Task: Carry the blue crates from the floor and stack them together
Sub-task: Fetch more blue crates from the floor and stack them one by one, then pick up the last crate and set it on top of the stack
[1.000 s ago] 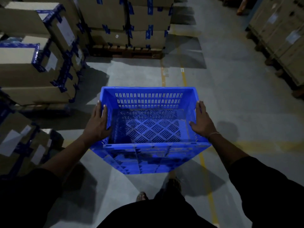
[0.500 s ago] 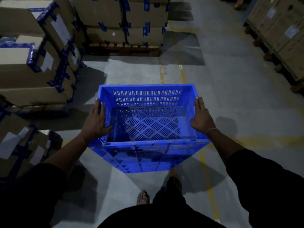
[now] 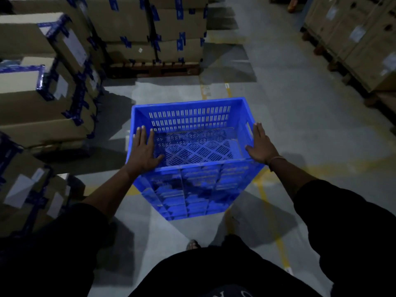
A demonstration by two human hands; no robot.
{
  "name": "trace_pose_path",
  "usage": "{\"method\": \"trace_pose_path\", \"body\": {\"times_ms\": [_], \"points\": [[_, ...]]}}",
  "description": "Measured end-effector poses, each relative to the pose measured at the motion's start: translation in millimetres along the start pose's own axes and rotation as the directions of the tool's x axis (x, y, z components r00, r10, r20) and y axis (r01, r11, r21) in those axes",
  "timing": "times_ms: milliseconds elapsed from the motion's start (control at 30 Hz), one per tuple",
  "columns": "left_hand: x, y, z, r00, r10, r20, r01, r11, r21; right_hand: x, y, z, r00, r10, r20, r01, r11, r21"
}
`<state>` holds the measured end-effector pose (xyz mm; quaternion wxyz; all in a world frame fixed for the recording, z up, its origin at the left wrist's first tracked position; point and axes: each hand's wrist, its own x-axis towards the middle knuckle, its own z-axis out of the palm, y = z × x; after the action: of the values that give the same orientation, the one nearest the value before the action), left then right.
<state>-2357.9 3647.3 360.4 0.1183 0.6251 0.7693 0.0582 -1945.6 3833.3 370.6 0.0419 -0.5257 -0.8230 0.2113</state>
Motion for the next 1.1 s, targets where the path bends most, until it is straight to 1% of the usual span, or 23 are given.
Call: {"method": "trace_pose_path", "body": {"times_ms": [100, 167, 233, 333, 433, 500, 600, 700, 867, 967, 1100], "points": [[-6, 30, 8, 0.999, 0.011, -0.032, -0.015, 0.990, -0.141, -22, 3, 1, 1.000, 0.021, 0.003, -0.021, 0.998, 0.061], [-10, 52, 12, 0.998, 0.049, -0.041, -0.056, 0.978, -0.200, -39, 9, 1, 0.998, 0.057, 0.019, -0.059, 0.992, 0.112], [-15, 73, 17, 0.991, 0.128, -0.050, -0.137, 0.955, -0.262, -57, 17, 4, 0.995, 0.097, 0.003, -0.097, 0.982, 0.160], [-22, 108, 26, 0.965, 0.251, -0.073, -0.261, 0.914, -0.310, -93, 31, 6, 0.990, 0.115, -0.081, -0.099, 0.978, 0.186], [-32, 154, 36, 0.919, 0.377, -0.113, -0.393, 0.865, -0.311, -141, 53, 9, 0.975, 0.145, -0.166, -0.115, 0.977, 0.177], [-40, 186, 44, 0.874, 0.467, -0.135, -0.486, 0.833, -0.264, -180, 70, 11, 0.963, 0.196, -0.183, -0.162, 0.969, 0.187], [-52, 231, 67, 0.816, 0.569, -0.100, -0.577, 0.791, -0.203, -248, 98, 17, 0.941, 0.280, -0.189, -0.237, 0.946, 0.223], [-71, 274, 92, 0.778, 0.627, -0.041, -0.621, 0.758, -0.201, -316, 123, 25, 0.910, 0.354, -0.216, -0.297, 0.920, 0.257], [-132, 354, 117, 0.725, 0.688, 0.038, -0.644, 0.696, -0.318, -425, 152, 37, 0.823, 0.515, -0.242, -0.420, 0.837, 0.352], [-168, 395, 134, 0.653, 0.754, 0.075, -0.690, 0.632, -0.353, -492, 163, 46, 0.758, 0.597, -0.263, -0.472, 0.780, 0.412], [-207, 449, 157, 0.537, 0.833, 0.130, -0.756, 0.544, -0.363, -578, 175, 58, 0.628, 0.711, -0.316, -0.538, 0.691, 0.483]]}}
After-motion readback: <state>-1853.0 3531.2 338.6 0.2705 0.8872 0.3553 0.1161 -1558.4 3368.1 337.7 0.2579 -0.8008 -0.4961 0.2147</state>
